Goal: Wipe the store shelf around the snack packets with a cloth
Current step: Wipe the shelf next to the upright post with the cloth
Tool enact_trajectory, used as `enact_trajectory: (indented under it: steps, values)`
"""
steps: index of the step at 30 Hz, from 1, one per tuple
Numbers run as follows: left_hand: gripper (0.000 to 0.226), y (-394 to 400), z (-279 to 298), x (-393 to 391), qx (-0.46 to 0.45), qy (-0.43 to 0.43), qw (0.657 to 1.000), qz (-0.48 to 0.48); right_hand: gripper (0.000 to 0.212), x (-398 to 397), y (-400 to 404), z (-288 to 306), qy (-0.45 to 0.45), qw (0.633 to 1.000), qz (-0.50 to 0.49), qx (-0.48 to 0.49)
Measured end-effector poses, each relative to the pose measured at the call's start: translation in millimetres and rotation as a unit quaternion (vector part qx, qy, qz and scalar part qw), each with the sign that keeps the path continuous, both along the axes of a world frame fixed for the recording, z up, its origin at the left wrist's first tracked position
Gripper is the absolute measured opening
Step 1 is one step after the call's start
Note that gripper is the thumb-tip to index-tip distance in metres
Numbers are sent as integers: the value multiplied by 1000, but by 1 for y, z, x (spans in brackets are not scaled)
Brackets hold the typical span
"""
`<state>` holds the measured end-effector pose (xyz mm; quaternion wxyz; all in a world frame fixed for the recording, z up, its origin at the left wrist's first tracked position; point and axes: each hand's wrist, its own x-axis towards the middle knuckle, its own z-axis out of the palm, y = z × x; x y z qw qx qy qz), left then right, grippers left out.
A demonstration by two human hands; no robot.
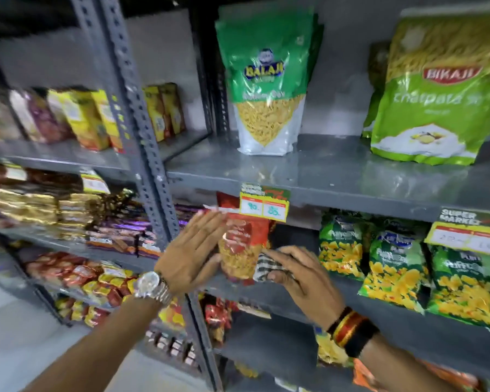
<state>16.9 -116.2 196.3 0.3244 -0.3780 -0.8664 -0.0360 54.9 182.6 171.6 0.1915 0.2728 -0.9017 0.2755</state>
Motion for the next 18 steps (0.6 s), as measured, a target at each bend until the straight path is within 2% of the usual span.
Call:
enact_trajectory:
  steps: [6, 10, 14, 18]
  values:
    - [58, -68, 143, -61, 20, 149, 985, 89, 45, -14, -63, 118, 93, 993, 48, -49]
    - [59, -102, 212, -108, 4, 212, 970, 119, 46, -66, -108, 184, 124, 990, 22, -62]
    - [64, -119, 241, -146, -7, 267, 958, 104, 47, -135, -154, 229, 101, 994, -48, -8]
    - [69, -126, 238, -174, 4, 310, 948, 73, 41, -206, -200, 250, 71, 994, -83, -23]
